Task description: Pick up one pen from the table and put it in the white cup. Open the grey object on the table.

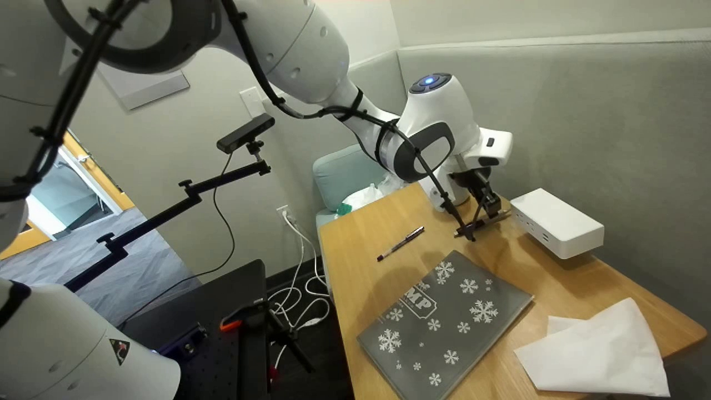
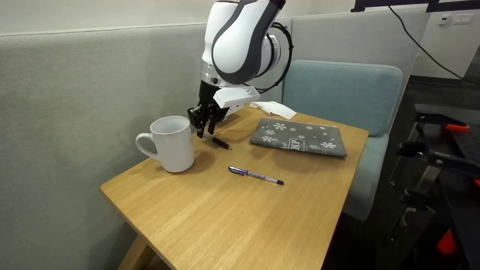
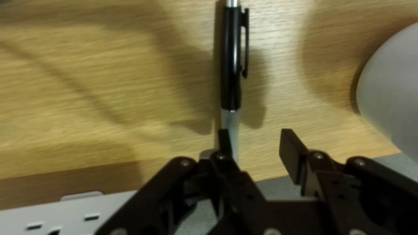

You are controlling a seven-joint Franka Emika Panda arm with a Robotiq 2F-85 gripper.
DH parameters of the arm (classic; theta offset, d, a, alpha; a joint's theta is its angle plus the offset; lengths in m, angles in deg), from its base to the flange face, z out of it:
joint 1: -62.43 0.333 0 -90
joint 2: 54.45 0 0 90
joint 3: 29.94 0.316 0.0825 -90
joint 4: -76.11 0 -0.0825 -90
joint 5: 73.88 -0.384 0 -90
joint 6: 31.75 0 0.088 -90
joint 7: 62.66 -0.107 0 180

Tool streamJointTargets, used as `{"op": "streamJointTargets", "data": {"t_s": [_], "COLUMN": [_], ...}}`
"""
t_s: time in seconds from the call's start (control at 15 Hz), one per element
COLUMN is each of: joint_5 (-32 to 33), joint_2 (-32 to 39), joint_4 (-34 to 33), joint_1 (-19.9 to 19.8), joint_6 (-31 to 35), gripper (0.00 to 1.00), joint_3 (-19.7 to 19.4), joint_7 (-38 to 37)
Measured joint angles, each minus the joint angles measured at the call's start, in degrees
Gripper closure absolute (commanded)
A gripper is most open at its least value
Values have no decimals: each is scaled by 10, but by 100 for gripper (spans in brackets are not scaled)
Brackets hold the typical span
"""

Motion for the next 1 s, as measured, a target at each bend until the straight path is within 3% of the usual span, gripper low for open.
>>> {"op": "streamJointTargets", "data": {"t_s": [0.27, 0.47, 1.0], "joint_5": [0, 0, 21], "joint_2": [-10, -46, -193], "joint_4": [7, 47, 231], "joint_1": [21, 54, 120], "joint_6": [-6, -6, -28], "gripper": [0, 0, 0], "joint_3": [-18, -52, -112], "joint_7": [-7, -25, -38]}}
